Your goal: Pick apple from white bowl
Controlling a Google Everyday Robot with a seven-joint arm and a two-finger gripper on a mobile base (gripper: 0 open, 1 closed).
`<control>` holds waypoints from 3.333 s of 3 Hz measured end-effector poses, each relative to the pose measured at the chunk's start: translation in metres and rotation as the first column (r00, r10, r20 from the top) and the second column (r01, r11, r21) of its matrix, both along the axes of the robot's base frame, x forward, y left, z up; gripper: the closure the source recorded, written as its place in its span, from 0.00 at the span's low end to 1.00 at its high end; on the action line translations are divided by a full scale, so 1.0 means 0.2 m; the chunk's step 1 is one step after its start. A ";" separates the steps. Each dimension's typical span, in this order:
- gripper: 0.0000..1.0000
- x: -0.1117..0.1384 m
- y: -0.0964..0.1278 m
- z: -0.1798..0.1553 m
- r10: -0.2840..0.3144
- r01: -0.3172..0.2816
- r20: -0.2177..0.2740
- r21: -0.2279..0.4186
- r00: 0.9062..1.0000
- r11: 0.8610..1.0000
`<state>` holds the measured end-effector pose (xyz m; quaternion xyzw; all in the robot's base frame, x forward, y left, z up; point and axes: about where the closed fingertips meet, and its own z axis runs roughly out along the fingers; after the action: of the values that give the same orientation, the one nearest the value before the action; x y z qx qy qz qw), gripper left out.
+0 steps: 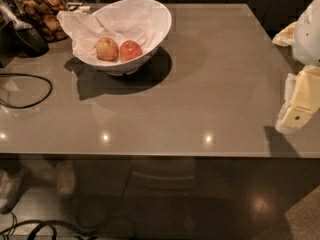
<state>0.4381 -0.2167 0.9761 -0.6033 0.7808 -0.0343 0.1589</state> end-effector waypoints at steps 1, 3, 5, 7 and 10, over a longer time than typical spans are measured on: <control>0.00 0.00 0.00 0.00 0.000 0.000 0.000 0.000 1.000 1.000; 0.00 0.18 0.18 0.09 0.009 -0.009 -0.011 0.014 1.000 1.000; 0.00 0.35 0.41 0.10 0.134 -0.134 -0.010 0.001 0.991 0.991; 0.00 0.53 0.50 0.13 0.108 -0.108 0.013 0.064 0.994 0.992; 0.00 0.93 0.84 0.15 0.172 -0.174 0.037 0.066 0.984 0.983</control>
Offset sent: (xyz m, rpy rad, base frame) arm 0.0296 0.0288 0.0185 0.0351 0.0222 -0.0132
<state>0.6243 -0.0488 1.0053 -0.6624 0.7236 -0.0030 0.1940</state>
